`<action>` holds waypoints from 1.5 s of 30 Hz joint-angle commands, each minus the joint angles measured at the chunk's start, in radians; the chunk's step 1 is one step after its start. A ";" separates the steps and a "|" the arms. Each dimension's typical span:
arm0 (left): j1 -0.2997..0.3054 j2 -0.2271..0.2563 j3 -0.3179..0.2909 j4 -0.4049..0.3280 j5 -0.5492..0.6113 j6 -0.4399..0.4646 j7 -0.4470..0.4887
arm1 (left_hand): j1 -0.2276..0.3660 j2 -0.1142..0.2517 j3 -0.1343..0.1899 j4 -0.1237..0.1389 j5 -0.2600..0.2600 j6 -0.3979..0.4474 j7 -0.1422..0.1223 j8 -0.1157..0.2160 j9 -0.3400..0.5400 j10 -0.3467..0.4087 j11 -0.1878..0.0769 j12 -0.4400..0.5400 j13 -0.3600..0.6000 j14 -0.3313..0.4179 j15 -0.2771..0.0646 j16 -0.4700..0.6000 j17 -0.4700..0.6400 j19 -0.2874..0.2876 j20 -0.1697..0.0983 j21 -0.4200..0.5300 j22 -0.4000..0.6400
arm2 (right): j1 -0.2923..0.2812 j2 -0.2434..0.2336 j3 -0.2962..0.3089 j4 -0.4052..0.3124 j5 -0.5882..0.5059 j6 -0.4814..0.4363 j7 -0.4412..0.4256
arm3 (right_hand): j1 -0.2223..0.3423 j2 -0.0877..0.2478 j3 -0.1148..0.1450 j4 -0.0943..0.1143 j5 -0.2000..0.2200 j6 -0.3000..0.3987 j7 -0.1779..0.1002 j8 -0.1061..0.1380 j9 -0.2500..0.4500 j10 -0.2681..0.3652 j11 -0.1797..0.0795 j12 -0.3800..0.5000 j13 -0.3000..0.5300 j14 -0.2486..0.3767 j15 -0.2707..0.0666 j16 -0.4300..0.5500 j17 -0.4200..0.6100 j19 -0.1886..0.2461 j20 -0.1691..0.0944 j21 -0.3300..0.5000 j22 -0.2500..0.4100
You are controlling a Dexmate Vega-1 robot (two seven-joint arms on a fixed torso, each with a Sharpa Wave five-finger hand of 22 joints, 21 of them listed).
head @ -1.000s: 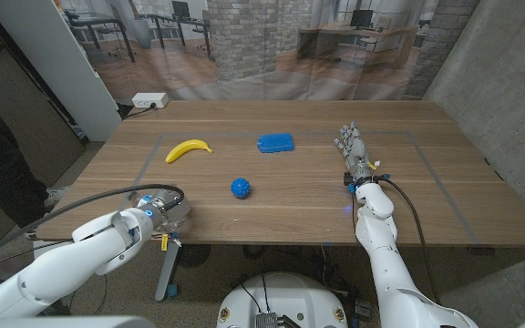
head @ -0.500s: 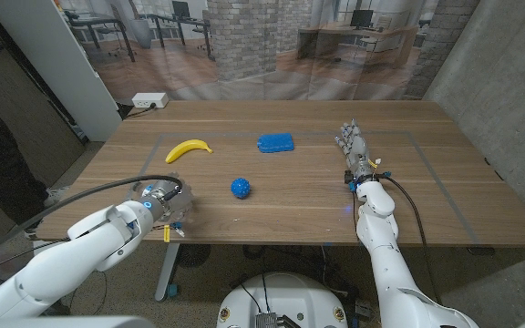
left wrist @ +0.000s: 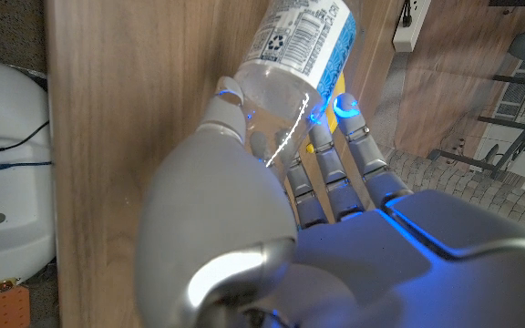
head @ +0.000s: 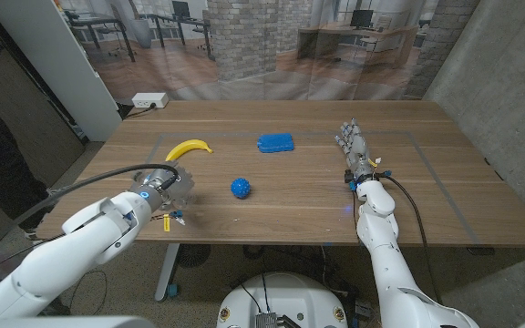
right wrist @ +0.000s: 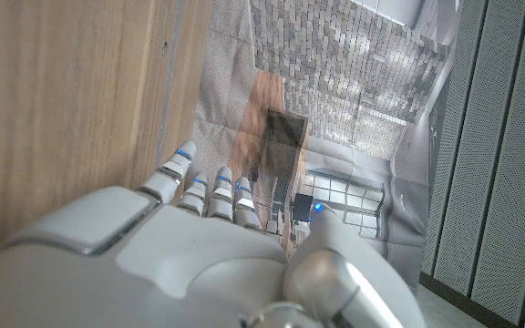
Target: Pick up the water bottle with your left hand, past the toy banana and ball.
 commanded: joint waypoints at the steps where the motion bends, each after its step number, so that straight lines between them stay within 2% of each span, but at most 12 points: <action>1: -0.032 -0.061 -0.005 -0.001 -0.020 0.017 0.032 | 0.119 0.121 0.001 0.008 0.006 0.005 -0.008 0.012 0.001 -0.001 0.001 0.006 0.005 0.041 -0.118 0.010 0.054 -0.009 -0.002 0.015 0.003 | 0.010 -0.002 -0.002 0.011 -0.001 0.006 -0.002 | -0.007 -0.001 -0.002 0.000 0.008 0.008 -0.004 0.001 0.003 0.009 -0.001 0.005 0.004 0.003 0.000 0.005 0.004 0.005 -0.001 0.004 0.002; 16: -0.073 -0.122 -0.011 -0.004 -0.069 0.042 0.061 | 0.119 0.126 0.003 0.011 0.010 0.007 -0.005 0.020 -0.008 -0.002 0.002 0.012 0.006 0.040 -0.118 0.012 0.063 -0.022 -0.003 0.045 0.002 | 0.022 -0.007 -0.003 0.019 -0.008 0.006 -0.006 | -0.007 -0.002 -0.003 0.000 0.008 0.010 -0.006 0.001 0.003 0.010 0.001 0.005 0.004 0.003 0.000 0.004 0.004 0.004 -0.002 0.004 0.002; 28: -0.113 -0.165 -0.024 0.000 -0.174 0.029 0.029 | 0.113 0.130 0.005 0.016 0.014 0.004 -0.001 0.024 -0.016 -0.008 0.003 0.014 0.005 0.037 -0.115 0.010 0.073 -0.034 -0.002 0.069 -0.001 | 0.039 -0.014 -0.010 0.021 -0.014 0.016 -0.003 | -0.006 -0.002 -0.003 -0.001 0.008 0.012 -0.008 0.002 0.003 0.011 0.003 0.005 0.004 0.004 -0.002 0.005 0.004 0.006 -0.004 0.004 0.002; 45: -0.152 -0.219 -0.038 0.023 -0.252 0.018 0.077 | 0.111 0.136 0.013 0.017 0.019 0.006 0.005 0.032 -0.024 -0.014 0.010 0.019 0.008 0.036 -0.110 0.007 0.085 -0.048 0.000 0.098 -0.007 | 0.057 -0.023 -0.021 0.020 -0.018 0.032 -0.003 | -0.006 -0.002 -0.003 -0.001 0.008 0.015 -0.009 0.002 0.003 0.013 0.002 0.006 0.004 0.003 -0.002 0.004 0.004 0.007 -0.005 0.004 0.002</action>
